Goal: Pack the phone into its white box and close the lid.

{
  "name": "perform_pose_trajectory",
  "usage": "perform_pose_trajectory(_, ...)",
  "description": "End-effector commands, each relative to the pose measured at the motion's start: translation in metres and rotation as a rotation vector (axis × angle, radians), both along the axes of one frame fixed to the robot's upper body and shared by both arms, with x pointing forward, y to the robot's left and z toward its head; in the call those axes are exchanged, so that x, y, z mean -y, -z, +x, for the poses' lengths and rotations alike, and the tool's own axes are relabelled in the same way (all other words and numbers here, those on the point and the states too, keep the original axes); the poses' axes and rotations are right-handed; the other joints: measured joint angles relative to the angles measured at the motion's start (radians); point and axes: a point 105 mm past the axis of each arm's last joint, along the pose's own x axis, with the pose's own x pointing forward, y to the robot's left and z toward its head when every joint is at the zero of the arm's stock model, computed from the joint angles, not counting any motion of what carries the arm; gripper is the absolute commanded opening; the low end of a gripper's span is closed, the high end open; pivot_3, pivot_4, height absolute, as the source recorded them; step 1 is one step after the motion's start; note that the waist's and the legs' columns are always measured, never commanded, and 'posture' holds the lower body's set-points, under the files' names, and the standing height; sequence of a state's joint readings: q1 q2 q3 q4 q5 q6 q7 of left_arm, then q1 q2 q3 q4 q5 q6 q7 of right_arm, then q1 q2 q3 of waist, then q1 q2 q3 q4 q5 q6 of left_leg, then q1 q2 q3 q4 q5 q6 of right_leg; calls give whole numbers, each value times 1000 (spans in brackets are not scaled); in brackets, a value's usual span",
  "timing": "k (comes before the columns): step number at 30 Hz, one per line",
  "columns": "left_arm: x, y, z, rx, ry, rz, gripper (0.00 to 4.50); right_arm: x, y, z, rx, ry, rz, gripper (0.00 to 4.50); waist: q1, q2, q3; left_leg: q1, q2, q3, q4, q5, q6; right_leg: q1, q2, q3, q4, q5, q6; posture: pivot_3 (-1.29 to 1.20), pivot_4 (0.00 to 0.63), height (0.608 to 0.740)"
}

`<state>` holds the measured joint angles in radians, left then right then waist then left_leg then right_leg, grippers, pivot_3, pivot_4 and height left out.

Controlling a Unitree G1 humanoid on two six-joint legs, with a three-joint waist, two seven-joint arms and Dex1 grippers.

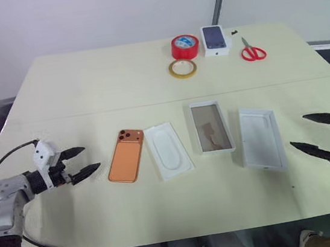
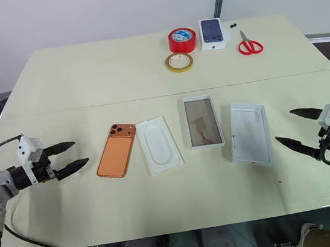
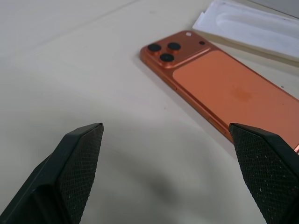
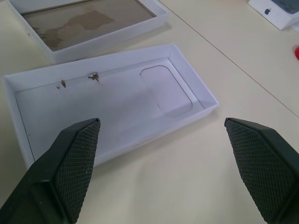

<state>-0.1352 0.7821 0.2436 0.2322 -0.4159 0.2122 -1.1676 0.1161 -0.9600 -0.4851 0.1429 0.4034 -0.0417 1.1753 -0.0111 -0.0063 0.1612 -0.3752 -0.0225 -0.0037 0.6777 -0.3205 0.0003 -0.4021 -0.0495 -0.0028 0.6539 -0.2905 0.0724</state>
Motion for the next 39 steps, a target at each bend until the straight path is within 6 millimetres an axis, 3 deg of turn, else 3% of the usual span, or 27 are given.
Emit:
perform_pose_trajectory(1,10,-12,6,-25,3,22,4500,-20,-13,5,42,-80,-13,4451,1,0,0,0,0,0,0,0,0,0,0,0,0,0,0,0,150,740)
perform_pose_trajectory(8,70,-32,1,-237,67,-190,4500,-104,-29,13,73,-352,9,4451,1,0,0,0,0,0,0,0,0,0,0,0,0,0,0,0,150,740)
perform_pose_trajectory(12,94,-35,3,-364,40,-264,4500,-126,-28,11,33,-455,-8,4451,7,0,0,-1,0,0,1,0,0,0,0,0,0,0,0,0,150,740)
perform_pose_trajectory(17,122,-37,4,-602,37,-452,4500,-134,-31,25,80,-481,-38,4451,6,-2,1,-1,-1,0,4,0,0,0,1,0,2,0,1,0,150,740)
perform_pose_trajectory(20,138,-28,-5,-693,71,-435,4500,-136,-27,31,79,-485,-32,4451,0,-2,1,-1,-1,0,4,0,0,0,1,0,2,0,1,0,150,740)
perform_pose_trajectory(28,151,-14,-6,-765,38,-424,4500,-128,-18,35,94,-458,-50,4451,2,-2,1,0,-1,-1,4,1,-2,0,1,0,4,0,1,0,150,740)
perform_pose_trajectory(35,174,10,-10,-847,17,-405,4500,-130,-18,37,132,-435,-48,4451,3,-2,1,0,-1,-1,4,3,-6,0,1,0,4,0,1,0,150,740)
perform_pose_trajectory(38,170,22,-7,-867,-60,-371,3706,-129,-18,37,138,-427,-48,4500,7,-1,0,1,-1,-1,4,3,-6,0,1,0,4,0,1,0,150,740)
perform_pose_trajectory(39,169,23,-5,-866,-76,-375,3198,-128,-17,37,137,-424,-48,4500,8,-1,0,1,-1,-1,4,3,-6,1,1,0,4,0,1,0,150,740)
